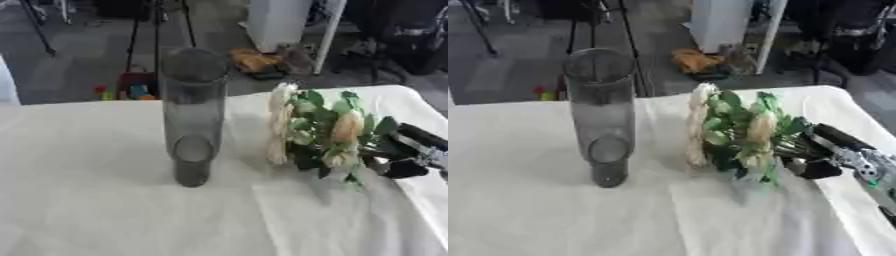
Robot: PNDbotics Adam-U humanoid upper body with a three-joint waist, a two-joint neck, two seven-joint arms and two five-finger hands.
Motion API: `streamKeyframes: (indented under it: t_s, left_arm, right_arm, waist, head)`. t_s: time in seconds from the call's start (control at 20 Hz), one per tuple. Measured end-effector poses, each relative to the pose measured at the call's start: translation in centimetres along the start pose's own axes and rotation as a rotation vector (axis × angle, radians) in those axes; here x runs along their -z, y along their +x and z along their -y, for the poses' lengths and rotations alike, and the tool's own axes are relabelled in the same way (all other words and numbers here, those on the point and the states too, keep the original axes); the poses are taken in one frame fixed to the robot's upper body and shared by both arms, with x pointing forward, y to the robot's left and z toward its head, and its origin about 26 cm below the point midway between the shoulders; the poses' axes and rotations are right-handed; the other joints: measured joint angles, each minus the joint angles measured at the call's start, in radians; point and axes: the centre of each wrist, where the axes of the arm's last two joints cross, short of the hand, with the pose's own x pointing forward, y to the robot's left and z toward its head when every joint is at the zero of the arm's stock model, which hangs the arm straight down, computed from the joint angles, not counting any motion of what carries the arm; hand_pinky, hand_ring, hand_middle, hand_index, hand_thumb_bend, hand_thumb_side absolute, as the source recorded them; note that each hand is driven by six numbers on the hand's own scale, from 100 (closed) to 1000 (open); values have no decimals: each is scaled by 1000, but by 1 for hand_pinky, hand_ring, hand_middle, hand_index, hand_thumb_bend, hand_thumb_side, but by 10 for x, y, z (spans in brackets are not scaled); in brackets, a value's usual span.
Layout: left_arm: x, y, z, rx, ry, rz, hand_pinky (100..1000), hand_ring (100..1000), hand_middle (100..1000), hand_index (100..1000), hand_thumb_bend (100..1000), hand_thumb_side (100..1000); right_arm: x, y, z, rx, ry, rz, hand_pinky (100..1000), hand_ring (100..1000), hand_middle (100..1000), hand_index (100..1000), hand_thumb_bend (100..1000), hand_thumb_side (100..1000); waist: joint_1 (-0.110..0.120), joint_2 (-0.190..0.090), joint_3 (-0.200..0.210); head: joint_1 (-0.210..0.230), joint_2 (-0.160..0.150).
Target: Arrange flowers into the vase.
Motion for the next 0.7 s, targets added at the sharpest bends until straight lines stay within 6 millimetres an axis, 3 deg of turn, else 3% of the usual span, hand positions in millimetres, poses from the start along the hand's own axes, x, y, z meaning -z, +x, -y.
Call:
streamKeyframes:
  t_s: [0.5,0.7]
  left_arm:
    - [0,0,0,0,0,-1,674,1000,936,964,100,982]
    - [0,0,0,-1,1,-1,674,1000,935,964,100,980]
  right_arm:
    - [4,10,9,155,-50,36,100,100,100,122,100,243]
    - [8,22,25,255,-72,84,100,100,100,116,100,240]
  waist:
    - [0,0,3]
    - [-1,-7,9]
  head:
    - [3,0]
    - [9,0]
